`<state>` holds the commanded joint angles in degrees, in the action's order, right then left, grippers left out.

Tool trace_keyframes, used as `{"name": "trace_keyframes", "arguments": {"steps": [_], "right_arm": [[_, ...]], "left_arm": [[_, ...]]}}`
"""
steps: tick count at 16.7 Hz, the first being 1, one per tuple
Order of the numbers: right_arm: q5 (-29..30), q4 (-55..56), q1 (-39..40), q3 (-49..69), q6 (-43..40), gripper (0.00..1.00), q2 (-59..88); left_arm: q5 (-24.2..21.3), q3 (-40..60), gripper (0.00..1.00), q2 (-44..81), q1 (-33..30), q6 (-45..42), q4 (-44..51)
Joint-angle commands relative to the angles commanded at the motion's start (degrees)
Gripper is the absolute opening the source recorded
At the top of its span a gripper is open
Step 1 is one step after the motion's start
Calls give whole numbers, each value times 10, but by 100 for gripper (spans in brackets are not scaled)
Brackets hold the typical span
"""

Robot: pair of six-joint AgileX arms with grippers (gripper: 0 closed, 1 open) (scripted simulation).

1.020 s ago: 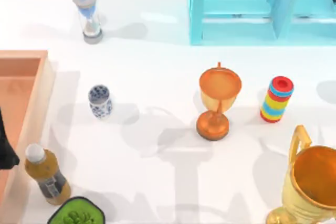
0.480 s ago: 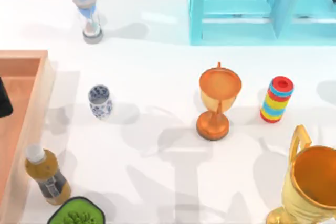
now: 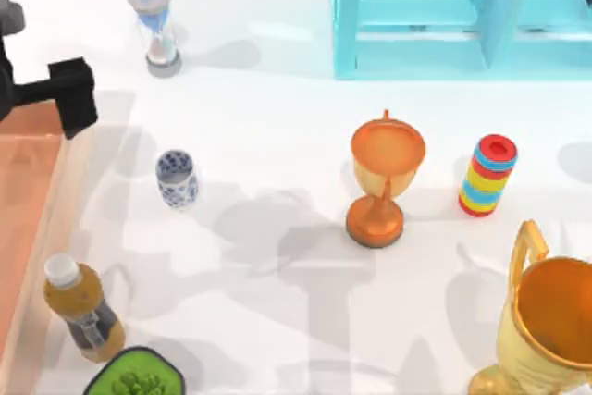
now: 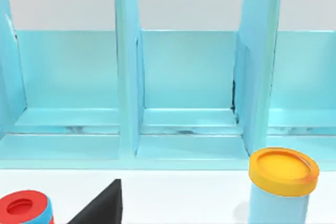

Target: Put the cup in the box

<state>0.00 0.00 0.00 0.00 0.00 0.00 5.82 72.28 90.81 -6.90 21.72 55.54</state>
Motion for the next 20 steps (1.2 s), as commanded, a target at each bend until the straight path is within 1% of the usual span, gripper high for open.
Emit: {"name": "trace_keyframes", "arguments": {"steps": [5, 10, 14, 20], "right_arm": [[0, 0, 0, 0, 0, 100, 0], [0, 0, 0, 0, 0, 100, 0], [0, 0, 0, 0, 0, 100, 0], [0, 0, 0, 0, 0, 100, 0]], "left_arm": [[-17, 203, 100, 192, -68, 18, 136], [-45, 349, 100, 292, -137, 12, 216], [-59, 400, 100, 320, -167, 5, 241], [-59, 400, 100, 319, -166, 4, 239]]}}
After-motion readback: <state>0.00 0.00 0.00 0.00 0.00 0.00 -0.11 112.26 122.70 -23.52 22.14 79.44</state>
